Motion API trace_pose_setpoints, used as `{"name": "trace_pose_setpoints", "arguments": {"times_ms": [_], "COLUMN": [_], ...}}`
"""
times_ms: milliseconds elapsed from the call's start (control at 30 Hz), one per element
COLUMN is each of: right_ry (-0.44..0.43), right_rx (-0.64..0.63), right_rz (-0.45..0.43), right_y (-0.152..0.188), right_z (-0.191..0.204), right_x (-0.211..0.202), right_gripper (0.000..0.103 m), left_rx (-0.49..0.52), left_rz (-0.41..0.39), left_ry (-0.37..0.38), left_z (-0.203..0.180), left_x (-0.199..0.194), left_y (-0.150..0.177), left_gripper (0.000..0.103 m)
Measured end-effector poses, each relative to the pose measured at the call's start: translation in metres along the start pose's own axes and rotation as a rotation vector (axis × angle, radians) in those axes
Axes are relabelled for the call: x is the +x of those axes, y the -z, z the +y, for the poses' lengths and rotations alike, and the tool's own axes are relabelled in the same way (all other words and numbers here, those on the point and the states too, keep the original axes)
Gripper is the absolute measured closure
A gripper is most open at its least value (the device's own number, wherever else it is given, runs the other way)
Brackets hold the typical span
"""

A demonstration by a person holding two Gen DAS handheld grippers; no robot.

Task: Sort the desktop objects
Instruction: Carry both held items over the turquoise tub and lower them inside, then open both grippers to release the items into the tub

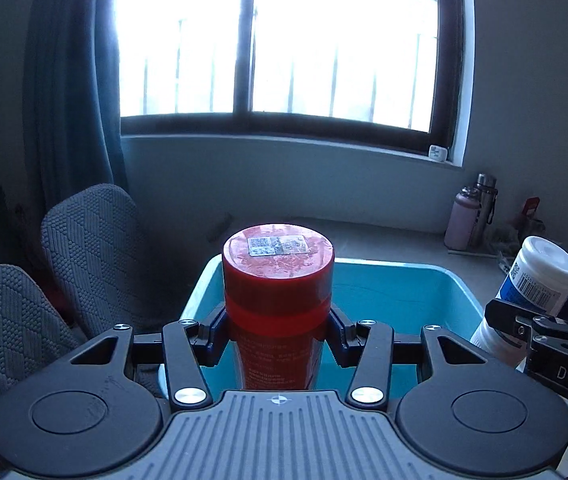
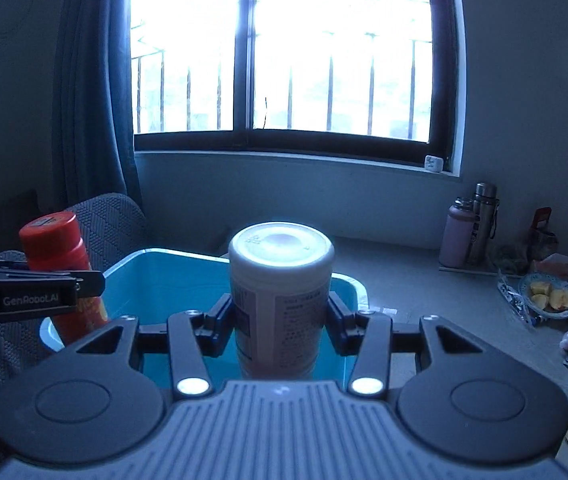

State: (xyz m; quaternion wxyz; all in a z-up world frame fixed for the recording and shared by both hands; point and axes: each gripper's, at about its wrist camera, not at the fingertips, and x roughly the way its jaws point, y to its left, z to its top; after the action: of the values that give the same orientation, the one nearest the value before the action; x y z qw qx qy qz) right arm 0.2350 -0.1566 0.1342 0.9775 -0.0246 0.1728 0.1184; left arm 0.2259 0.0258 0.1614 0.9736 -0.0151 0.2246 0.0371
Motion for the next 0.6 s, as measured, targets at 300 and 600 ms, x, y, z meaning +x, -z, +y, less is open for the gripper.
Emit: {"name": "trace_pose_setpoints", "arguments": {"times_ms": [300,600], "right_ry": [-0.029,-0.05], "right_rx": [-0.028,-0.039], "right_rz": [0.101,0.098], "right_y": [0.016,0.013], "right_z": [0.0,0.0], "right_x": [0.057,0.053], "right_gripper": [0.055,0.048], "left_rx": [-0.006,-0.019], "left_rz": [0.076,0.071], "left_ry": [-0.016,-0.034], "left_z": [-0.004,0.0], "left_x": [0.056,0.063], "left_y": [0.009,0.006], "left_gripper": [0.052,0.037]}}
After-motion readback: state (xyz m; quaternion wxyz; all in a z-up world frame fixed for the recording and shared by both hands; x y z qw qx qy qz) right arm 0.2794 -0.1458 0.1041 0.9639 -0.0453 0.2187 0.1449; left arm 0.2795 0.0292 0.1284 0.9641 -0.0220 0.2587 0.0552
